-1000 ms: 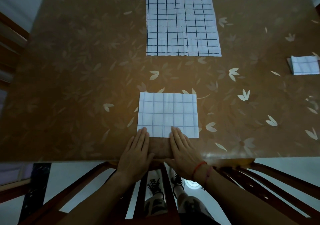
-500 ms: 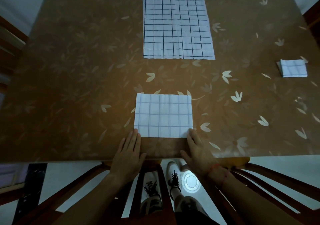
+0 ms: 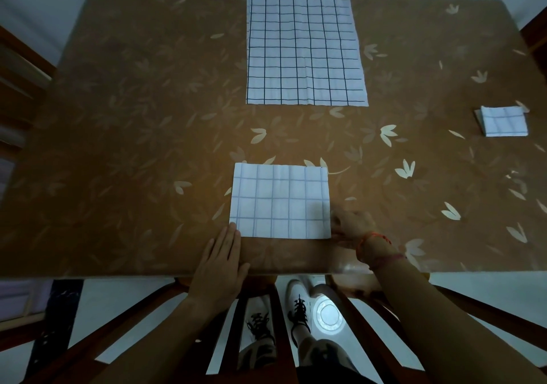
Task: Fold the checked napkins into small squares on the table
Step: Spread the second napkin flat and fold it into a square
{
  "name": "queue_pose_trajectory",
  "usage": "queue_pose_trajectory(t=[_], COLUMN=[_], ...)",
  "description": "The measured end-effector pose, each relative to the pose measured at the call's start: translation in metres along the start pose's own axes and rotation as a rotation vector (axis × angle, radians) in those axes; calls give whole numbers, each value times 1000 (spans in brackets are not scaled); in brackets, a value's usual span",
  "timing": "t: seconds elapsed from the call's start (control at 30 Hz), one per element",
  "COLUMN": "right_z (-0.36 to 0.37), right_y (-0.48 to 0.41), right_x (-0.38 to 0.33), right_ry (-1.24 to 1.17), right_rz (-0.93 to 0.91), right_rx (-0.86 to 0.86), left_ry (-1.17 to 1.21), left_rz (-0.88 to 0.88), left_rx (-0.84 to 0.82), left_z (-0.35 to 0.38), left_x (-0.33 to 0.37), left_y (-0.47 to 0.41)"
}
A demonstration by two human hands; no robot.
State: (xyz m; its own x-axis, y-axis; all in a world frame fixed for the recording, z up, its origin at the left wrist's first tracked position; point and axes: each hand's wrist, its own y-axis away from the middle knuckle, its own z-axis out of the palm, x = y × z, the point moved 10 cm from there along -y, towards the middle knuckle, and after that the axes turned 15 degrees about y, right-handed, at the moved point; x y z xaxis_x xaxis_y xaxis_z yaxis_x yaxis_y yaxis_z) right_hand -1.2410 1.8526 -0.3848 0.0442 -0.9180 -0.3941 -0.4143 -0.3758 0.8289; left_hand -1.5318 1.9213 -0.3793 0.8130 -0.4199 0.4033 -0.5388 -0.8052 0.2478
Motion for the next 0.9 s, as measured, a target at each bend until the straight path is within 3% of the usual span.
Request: queue_pose_trajectory(t=[0.2, 0.57, 0.73, 0.9], right_z=[5, -7, -11, 28], right_y=[2, -10, 2, 25], right_x=[-55, -65, -41, -12], right_ry=[68, 219, -16, -414], right_rz=[-134, -170, -160, 9], right_rx=[47, 163, 182, -59], left_ry=[11, 108, 240, 250], left_rz=[13, 13, 113, 194], left_rx=[9, 63, 135, 119], left_z=[-2, -16, -32, -23], left_x=[0, 5, 48, 92], left_y=[0, -1, -15, -33])
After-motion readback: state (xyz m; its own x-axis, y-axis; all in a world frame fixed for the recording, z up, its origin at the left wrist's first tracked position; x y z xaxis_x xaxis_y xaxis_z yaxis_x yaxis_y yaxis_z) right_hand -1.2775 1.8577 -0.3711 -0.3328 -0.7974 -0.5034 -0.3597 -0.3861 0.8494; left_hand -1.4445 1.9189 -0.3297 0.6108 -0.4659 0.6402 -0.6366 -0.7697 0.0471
